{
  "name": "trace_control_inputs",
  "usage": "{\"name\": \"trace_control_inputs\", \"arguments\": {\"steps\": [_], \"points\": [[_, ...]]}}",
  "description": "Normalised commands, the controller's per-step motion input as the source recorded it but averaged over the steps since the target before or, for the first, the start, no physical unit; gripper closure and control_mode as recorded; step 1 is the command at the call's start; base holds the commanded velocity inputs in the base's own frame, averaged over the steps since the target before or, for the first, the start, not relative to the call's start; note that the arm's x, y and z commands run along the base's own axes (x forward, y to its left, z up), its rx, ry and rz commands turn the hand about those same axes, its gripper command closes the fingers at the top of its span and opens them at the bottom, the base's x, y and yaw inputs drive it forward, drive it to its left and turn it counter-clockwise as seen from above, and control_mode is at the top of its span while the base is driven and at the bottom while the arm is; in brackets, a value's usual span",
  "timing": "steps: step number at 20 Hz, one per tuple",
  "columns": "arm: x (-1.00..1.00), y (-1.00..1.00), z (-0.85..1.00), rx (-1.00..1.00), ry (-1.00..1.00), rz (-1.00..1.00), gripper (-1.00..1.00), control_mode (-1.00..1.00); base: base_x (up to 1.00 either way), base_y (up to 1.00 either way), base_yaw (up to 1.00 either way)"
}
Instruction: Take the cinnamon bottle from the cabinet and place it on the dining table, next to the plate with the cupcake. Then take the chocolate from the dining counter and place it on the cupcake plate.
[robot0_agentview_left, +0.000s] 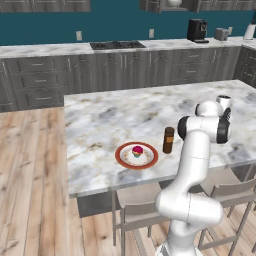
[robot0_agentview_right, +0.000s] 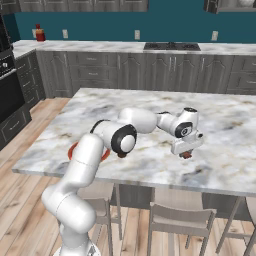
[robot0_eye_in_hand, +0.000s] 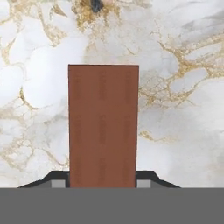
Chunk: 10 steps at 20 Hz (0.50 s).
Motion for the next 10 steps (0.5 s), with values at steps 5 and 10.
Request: {"name": "trace_control_inputs", "arguments": {"steps": [5, 10], "points": [[-0.29, 0.1, 0.6, 0.0, -0.04, 0.0, 1.0, -1.0, 0.0, 0.0, 0.0], [-0.31, 0.51, 0.98, 0.0, 0.0, 0.05, 1.0, -1.0, 0.0, 0.0, 0.0]]}}
